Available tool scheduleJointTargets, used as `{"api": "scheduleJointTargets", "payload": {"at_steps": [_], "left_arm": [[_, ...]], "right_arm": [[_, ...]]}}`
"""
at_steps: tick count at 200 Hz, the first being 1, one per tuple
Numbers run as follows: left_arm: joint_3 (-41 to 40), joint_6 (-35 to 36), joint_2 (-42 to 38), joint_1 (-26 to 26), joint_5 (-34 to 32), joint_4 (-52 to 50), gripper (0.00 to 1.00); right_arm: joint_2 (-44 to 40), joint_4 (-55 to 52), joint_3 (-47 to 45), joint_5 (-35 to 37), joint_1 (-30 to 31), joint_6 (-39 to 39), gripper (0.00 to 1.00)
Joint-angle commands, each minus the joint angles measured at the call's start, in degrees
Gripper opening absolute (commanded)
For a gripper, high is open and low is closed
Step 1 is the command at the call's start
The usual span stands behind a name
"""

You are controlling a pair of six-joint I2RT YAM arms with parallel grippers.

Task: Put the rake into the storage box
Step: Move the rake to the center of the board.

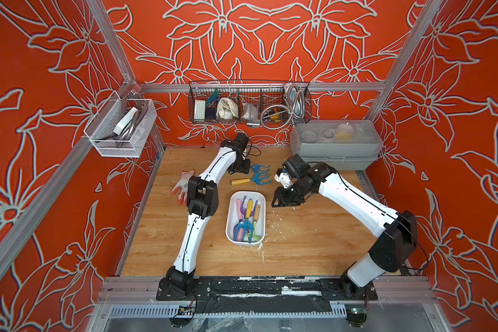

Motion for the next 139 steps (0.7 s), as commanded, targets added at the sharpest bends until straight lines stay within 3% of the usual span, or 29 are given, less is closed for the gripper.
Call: {"api": "scheduleJointTargets", "payload": {"at_steps": [1,75,139], "left_arm": [[0.56,-2.88,3.37,0.51,1.70,-1.06,0.60],[-1.05,-3.19,5.84,-1.69,3.27,-1.94,0.59],[-5.38,-3.30,3.21,-8.54,7.98,-0.89,0.59]], "right_arm": [[0.83,-1.57,1.72,-0.50,-0.36,-0.10,0.45],[-0.61,-1.83,-0.07,-0.27,-0.67,-0.24,0.44],[-6.12,0.53,-7.28,0.11,-1.05,1.35,0.43]]}}
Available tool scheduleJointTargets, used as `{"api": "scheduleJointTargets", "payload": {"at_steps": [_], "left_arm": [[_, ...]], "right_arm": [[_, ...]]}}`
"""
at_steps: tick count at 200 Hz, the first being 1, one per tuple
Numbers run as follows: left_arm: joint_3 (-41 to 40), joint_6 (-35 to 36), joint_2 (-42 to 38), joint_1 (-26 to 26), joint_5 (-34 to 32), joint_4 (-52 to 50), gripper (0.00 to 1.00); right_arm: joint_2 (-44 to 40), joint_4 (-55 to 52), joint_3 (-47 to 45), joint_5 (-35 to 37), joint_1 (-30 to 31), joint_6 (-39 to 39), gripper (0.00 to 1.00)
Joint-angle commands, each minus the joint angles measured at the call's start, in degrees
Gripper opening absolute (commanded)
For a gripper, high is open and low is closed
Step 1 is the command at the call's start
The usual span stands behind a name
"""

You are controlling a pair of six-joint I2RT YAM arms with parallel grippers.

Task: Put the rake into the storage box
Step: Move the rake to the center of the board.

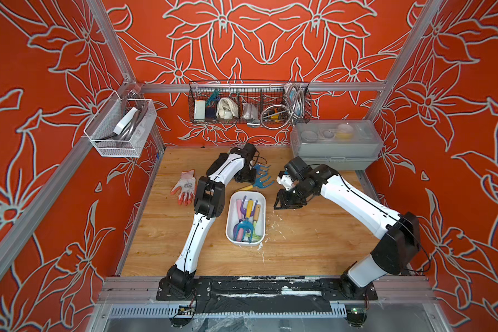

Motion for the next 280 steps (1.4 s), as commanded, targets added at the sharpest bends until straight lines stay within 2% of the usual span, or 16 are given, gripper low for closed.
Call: {"api": "scheduleJointTargets", "payload": {"at_steps": [1,33,58,97,133,166,201,239,280], "left_arm": [[-2.00,-0.67,-0.69,-3.29,5.66,-1.56,0.59],[-1.87,-0.84,-1.41,-6.31,10.04,-1.55,0.59],[-1.32,-0.38,-1.23,-8.64,10.99,-2.82,0.59],[-2.11,-2.10,-3.12,-9.50,15.90,-2.19,0.58],[-0.33,-3.01,-6.83,-10.13,14.87,-2.18,0.58],[4.93,-5.68,-10.29,-9.22,13.20,-2.94,0.59],[3.26,-10.06,-15.34,-7.54,10.69,-4.12,0.59],[-8.63,-13.24,-24.94,-6.90,7.49,-4.29,0.58],[-20.48,-13.71,-36.81,-4.16,7.44,-4.24,0.58]], "right_arm": [[-3.23,0.23,-3.03,0.18,-0.49,1.15,0.43],[-6.81,2.06,-7.39,0.49,-0.76,2.54,0.43],[-9.72,2.47,-10.26,1.44,-1.15,3.34,0.44],[-13.75,2.81,-13.34,2.23,-2.51,3.90,0.44],[-15.88,2.74,-14.33,3.19,-4.07,3.82,0.44],[-15.83,2.56,-12.02,4.43,-5.92,2.54,0.44],[-11.67,4.00,-9.22,3.99,-6.97,2.07,0.42],[-1.94,7.21,-7.17,1.82,-7.02,3.71,0.36],[10.90,8.23,0.74,3.42,-7.01,2.15,0.36]]}}
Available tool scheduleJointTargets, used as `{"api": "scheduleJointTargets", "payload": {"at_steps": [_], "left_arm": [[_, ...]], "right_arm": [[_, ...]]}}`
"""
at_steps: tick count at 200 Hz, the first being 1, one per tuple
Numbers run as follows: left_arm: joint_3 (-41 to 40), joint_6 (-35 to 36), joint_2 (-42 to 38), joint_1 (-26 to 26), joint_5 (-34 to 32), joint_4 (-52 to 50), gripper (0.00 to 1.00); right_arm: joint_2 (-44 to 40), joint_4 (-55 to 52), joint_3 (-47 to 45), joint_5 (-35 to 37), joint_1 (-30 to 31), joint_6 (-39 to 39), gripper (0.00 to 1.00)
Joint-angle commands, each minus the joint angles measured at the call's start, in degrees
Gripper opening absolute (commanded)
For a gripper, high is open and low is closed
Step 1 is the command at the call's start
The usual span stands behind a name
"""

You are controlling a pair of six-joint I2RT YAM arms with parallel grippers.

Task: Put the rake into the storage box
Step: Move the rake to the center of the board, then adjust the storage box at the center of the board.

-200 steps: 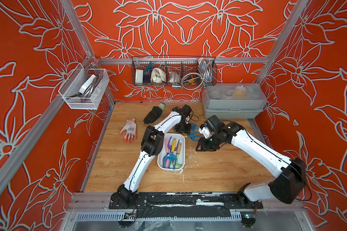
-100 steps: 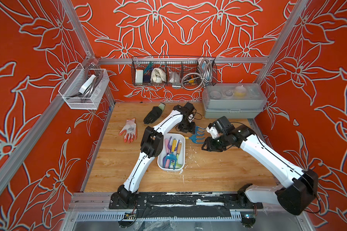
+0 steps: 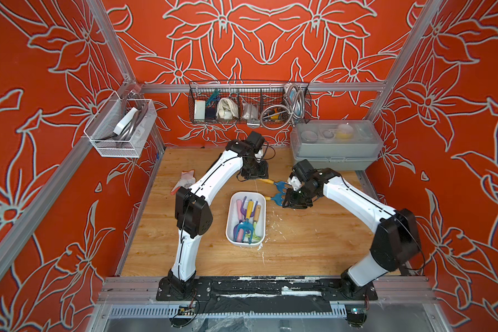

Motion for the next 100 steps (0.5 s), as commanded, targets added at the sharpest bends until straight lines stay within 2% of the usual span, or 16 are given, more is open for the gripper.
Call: {"api": "scheduleJointTargets", "payload": {"at_steps": [1,50,100], "left_arm": [[-4.63,-0.99,-7.03,1.77,-0.97,-1.62,0.58],[-18.46,-1.64,-18.66,6.74,0.93,-0.24,0.58],[-28.02,-0.86,-25.94,12.09,2.00,1.07,0.58]], "right_arm": [[5.62,1.23,5.26,1.13,-0.12,-1.10,0.36],[21.86,-0.21,16.96,-0.10,0.32,-2.81,0.33],[28.84,-1.96,24.83,-1.89,5.53,-3.33,0.33]]}}
